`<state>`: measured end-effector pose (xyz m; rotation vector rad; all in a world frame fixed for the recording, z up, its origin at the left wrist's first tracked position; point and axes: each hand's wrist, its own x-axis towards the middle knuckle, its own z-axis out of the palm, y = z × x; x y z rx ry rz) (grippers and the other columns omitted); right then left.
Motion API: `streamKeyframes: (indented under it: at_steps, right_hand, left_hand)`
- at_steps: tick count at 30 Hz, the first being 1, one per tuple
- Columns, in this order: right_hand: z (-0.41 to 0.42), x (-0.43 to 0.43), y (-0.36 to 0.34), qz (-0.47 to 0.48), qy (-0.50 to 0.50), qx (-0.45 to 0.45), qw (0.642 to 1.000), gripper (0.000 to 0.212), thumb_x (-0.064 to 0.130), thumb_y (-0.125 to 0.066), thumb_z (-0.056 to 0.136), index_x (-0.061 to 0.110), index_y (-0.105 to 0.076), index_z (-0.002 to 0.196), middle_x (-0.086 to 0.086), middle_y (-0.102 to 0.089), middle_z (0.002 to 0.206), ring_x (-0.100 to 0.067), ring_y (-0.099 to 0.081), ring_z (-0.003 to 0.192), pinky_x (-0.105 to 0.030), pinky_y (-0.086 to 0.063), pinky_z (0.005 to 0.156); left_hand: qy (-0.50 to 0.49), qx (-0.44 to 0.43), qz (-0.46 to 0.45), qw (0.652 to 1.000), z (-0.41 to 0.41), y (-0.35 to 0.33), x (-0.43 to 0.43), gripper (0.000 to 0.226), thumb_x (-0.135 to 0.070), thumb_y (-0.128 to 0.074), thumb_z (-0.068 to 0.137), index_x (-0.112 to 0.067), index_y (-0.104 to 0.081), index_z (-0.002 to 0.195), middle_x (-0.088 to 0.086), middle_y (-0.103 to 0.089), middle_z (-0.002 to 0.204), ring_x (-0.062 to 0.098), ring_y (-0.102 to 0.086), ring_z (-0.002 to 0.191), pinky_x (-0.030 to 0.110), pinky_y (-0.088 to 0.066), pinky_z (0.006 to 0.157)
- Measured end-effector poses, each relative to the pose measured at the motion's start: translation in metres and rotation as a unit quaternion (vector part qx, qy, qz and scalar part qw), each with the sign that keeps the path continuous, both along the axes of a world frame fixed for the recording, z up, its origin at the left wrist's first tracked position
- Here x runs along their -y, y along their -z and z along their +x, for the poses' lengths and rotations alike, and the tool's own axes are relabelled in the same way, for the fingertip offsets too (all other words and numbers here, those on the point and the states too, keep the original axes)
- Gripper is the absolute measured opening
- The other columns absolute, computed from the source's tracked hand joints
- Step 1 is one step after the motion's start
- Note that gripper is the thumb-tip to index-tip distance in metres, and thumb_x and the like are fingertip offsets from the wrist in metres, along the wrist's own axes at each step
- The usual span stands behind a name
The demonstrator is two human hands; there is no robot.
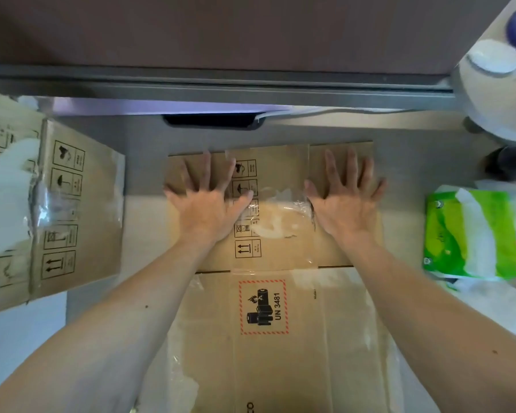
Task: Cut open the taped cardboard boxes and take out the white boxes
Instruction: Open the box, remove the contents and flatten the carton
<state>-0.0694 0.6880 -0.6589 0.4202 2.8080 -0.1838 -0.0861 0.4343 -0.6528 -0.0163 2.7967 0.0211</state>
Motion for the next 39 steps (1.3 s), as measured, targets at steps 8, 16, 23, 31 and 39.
streamKeyframes:
  at_steps: [8,16,23,31,39]
  right_hand:
    - [0.021,-0.011,-0.024,-0.089,-0.026,0.036,0.995,0.064,0.063,-0.015,0.097,0.039,-0.005,0.156,-0.002,0.006,0.166,-0.030,0.014,0.150,-0.062,0.009,0.116]
    - [0.159,0.017,-0.016,-0.077,-0.055,0.039,0.995,0.061,0.059,-0.019,0.099,0.041,-0.001,0.154,0.003,0.008,0.165,-0.026,0.010,0.151,-0.055,0.007,0.119]
    - [0.156,0.021,0.003,-0.018,-0.061,-0.013,0.998,0.062,0.060,-0.021,0.099,0.041,-0.004,0.155,0.000,0.000,0.165,-0.030,0.002,0.151,-0.058,0.001,0.118]
    - [0.155,0.024,0.003,0.003,-0.052,-0.020,0.998,0.059,0.059,-0.014,0.099,0.041,-0.007,0.155,0.001,-0.001,0.165,-0.030,0.000,0.151,-0.059,-0.002,0.119]
    - [0.184,0.016,-0.012,-0.094,-0.081,0.051,0.991,0.060,0.057,-0.018,0.100,0.042,0.004,0.154,0.001,0.017,0.164,-0.026,0.018,0.150,-0.053,0.013,0.118]
  left_hand:
    - [-0.011,0.050,0.092,0.994,0.027,-0.034,-0.001,0.077,-0.088,-0.006,0.083,-0.055,-0.006,0.152,0.006,-0.009,0.167,0.039,-0.006,0.152,0.074,0.008,0.111]
    - [0.021,0.073,0.057,0.995,0.153,-0.013,0.011,0.079,-0.085,-0.004,0.085,-0.048,0.010,0.154,-0.007,0.027,0.163,0.029,0.023,0.150,0.072,0.006,0.112]
    - [0.031,0.016,0.014,0.999,0.152,0.006,0.010,0.076,-0.083,0.000,0.087,-0.048,0.006,0.154,-0.006,0.020,0.165,0.029,0.016,0.152,0.072,0.003,0.112]
    - [0.034,0.001,0.011,0.999,0.152,0.006,0.010,0.077,-0.083,0.005,0.084,-0.049,0.009,0.153,-0.006,0.016,0.166,0.029,0.014,0.152,0.073,0.000,0.112]
    - [0.059,0.024,0.137,0.989,0.188,-0.014,0.025,0.074,-0.082,-0.011,0.089,-0.052,0.013,0.151,-0.007,0.025,0.164,0.025,0.018,0.152,0.067,0.013,0.114]
